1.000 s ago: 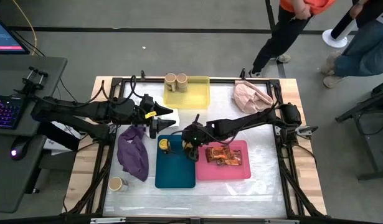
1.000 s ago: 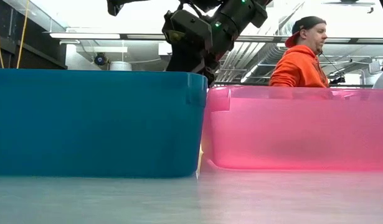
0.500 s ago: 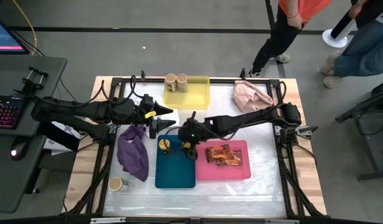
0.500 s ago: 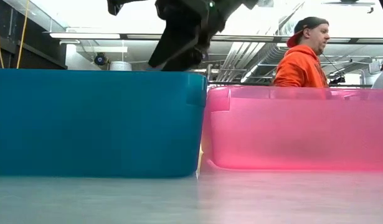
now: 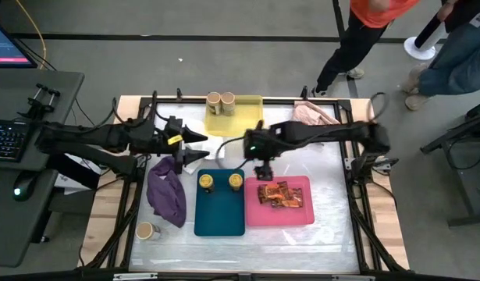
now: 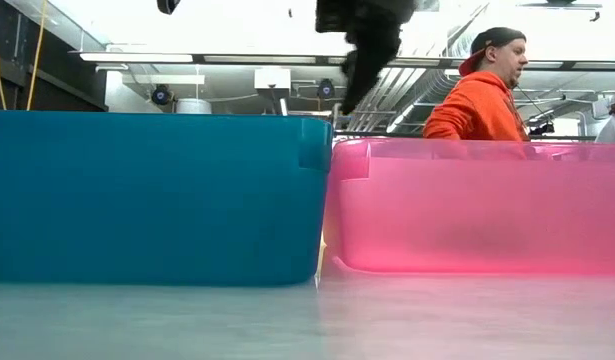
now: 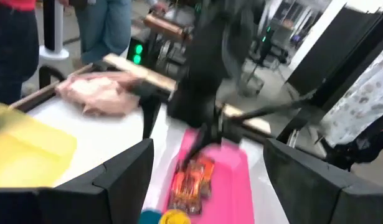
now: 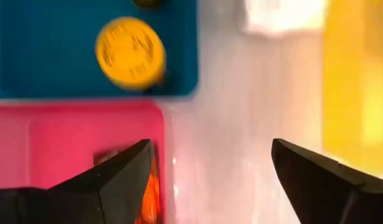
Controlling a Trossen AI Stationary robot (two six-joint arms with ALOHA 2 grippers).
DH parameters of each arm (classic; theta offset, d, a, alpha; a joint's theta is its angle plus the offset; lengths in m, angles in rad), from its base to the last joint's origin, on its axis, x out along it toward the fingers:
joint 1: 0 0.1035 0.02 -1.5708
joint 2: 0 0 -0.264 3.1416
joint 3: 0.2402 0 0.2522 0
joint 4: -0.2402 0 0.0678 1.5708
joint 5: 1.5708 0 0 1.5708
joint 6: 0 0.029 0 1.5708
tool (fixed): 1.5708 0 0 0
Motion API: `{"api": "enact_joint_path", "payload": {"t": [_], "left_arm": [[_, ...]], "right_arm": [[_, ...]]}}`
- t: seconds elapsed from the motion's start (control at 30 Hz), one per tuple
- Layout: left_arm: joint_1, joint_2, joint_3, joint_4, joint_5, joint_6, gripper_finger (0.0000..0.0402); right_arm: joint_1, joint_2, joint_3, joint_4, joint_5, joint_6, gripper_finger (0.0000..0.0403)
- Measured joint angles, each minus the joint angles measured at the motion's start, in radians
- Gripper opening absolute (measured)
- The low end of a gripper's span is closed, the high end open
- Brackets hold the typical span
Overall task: Sort spices by type
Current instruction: Put the yellow seasoning bottle into the blue bin aligned with the other yellow seasoning bottle
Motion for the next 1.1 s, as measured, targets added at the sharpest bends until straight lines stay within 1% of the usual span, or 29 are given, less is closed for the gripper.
{"api": "enact_joint_path", "payload": {"t": [0.13,0.23,0.33,0.4,0.43,0.47,0.53,0.6,0.63,0.67,0.77,0.87,0.97,1.03,1.1], "left_arm": [[-0.009,0.046,0.0,0.003,0.0,-0.001,0.029],[-0.01,0.116,0.0,0.021,0.0,0.045,0.0289],[-0.01,0.217,0.0,0.05,-0.023,0.143,0.0277],[-0.01,0.289,0.0,0.091,-0.018,0.216,0.0252],[-0.01,0.322,0.0,0.121,-0.012,0.237,0.0232],[-0.01,0.355,0.008,0.144,-0.005,0.248,0.0208],[-0.01,0.411,0.039,0.162,0.013,0.258,0.0143],[-0.01,0.457,0.068,0.159,0.019,0.259,0.0059],[-0.01,0.474,0.074,0.163,0.028,0.259,0.0031],[-0.01,0.49,0.076,0.163,0.041,0.255,0.0018],[-0.01,0.534,0.077,0.18,0.066,0.242,0.001],[-0.012,0.57,0.077,0.195,0.141,0.24,0.0003],[-0.026,0.597,0.077,0.195,0.171,0.252,0.0001],[-0.032,0.605,0.077,0.193,0.171,0.257,0.0001],[-0.038,0.605,0.077,0.18,0.166,0.257,0.0]], "right_arm": [[-0.018,-0.206,-0.183,0.034,0.011,0.114,0.0326],[-0.012,-0.389,-0.338,0.097,0.058,0.294,0.0326],[0.006,-0.553,-0.478,0.191,0.075,0.493,0.0326],[0.024,-0.643,-0.561,0.266,0.075,0.603,0.0326],[0.033,-0.686,-0.597,0.311,0.075,0.652,0.0326],[0.041,-0.721,-0.632,0.361,0.075,0.693,0.0326],[0.055,-0.783,-0.692,0.458,0.075,0.764,0.0326],[0.065,-0.826,-0.743,0.562,0.075,0.818,0.0326],[0.068,-0.843,-0.766,0.614,0.075,0.84,0.0326],[0.071,-0.854,-0.784,0.666,0.075,0.857,0.0326],[0.074,-0.869,-0.829,0.822,0.078,0.895,0.0326],[0.073,-0.867,-0.85,0.919,0.094,0.9,0.0326],[0.072,-0.853,-0.854,0.935,0.118,0.872,0.0326],[0.072,-0.84,-0.855,0.923,0.164,0.872,0.0323],[0.074,-0.828,-0.855,0.902,0.218,0.884,0.0309]]}}
